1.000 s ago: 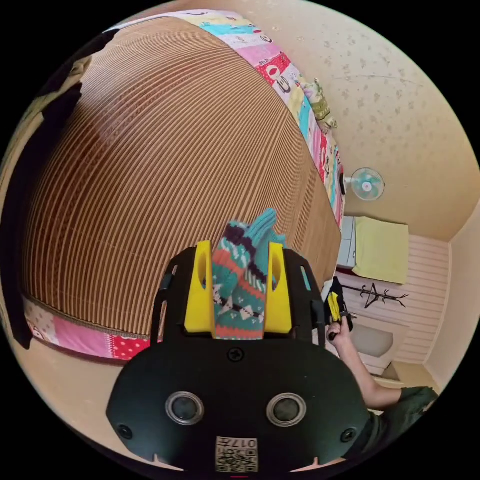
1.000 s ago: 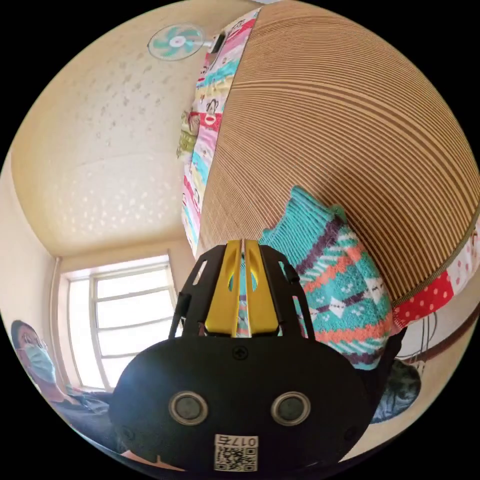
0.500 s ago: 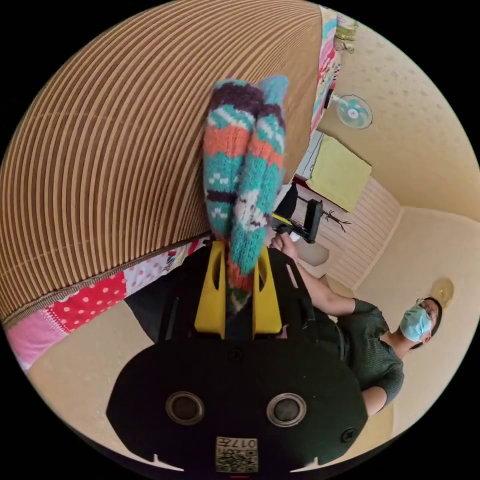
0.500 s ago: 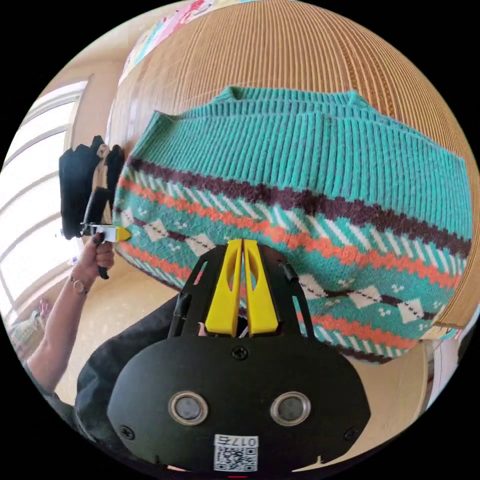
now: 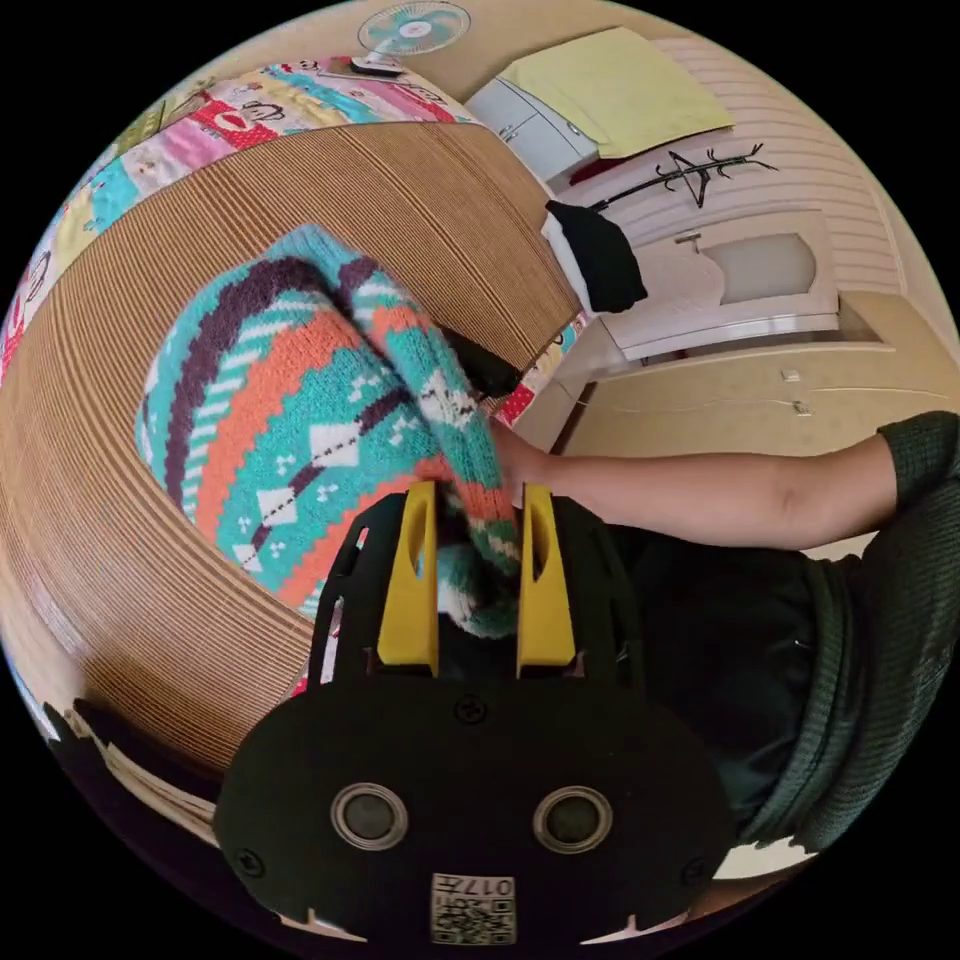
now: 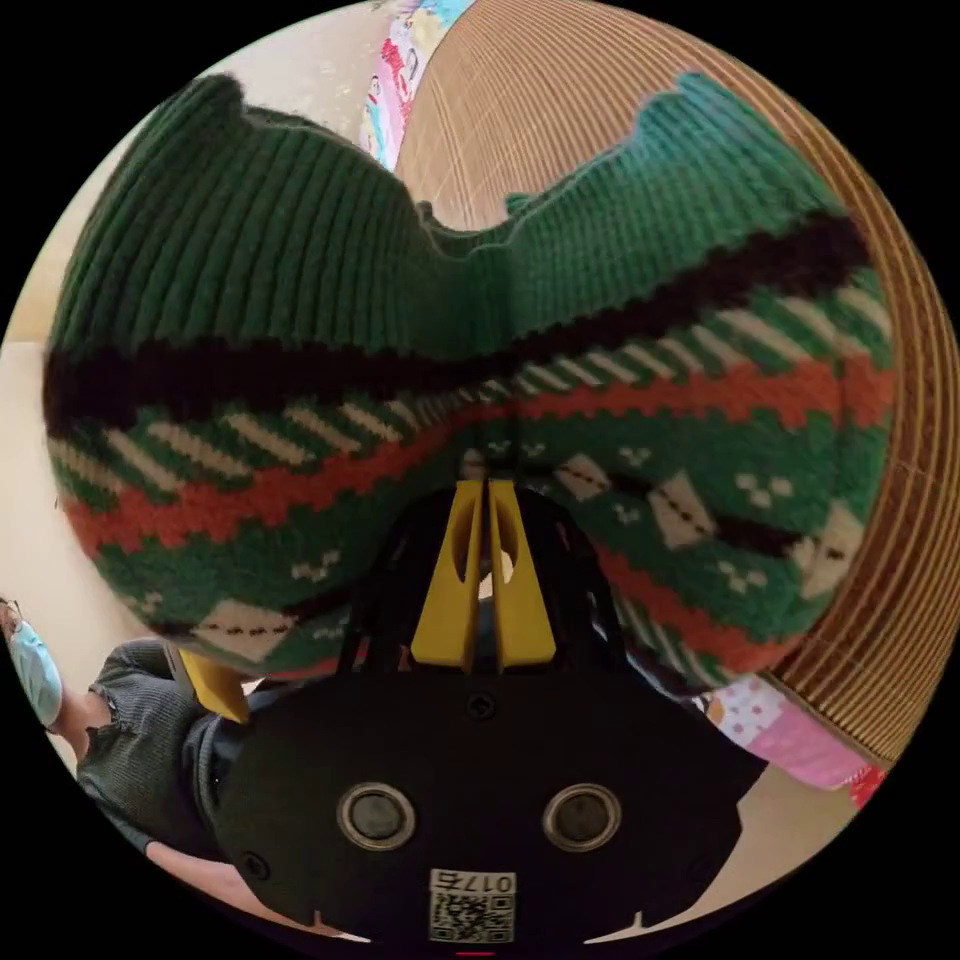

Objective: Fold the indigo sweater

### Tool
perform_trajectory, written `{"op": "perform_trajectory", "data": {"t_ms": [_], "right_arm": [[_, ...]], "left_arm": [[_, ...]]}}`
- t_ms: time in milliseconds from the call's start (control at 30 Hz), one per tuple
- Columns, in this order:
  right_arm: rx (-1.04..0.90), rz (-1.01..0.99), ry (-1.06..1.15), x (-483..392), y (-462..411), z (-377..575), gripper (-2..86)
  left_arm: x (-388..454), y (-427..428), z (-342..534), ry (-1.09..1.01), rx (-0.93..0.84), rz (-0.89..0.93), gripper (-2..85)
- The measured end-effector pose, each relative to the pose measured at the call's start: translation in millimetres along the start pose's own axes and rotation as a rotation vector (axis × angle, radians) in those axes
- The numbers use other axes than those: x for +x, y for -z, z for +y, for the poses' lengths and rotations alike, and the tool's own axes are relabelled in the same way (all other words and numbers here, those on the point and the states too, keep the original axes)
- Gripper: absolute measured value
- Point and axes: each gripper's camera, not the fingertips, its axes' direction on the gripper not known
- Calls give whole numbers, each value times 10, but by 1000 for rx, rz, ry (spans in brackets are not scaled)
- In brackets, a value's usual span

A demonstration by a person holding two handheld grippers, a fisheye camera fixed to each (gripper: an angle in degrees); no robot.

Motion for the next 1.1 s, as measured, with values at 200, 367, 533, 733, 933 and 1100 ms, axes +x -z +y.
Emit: {"op": "perform_trajectory", "data": {"t_ms": [200,367,533,733,933,1100], "right_arm": [[247,70,-204,905,1167,1107,14],[388,-193,-9,894,1511,1313,94],[148,-185,-1,776,1062,778,304],[-59,-38,-48,507,487,309,273],[-302,167,19,-221,-342,-37,168],[-347,133,87,-916,-1296,-473,161]], "left_arm": [[114,-264,53,-136,96,373,65],[-733,178,1148,477,584,66,120],[-1412,-266,1616,786,508,-66,176],[-1880,-1318,1589,842,534,566,167],[-1321,-789,1613,842,438,131,158],[-1120,-278,2363,1079,495,-249,122]]}}
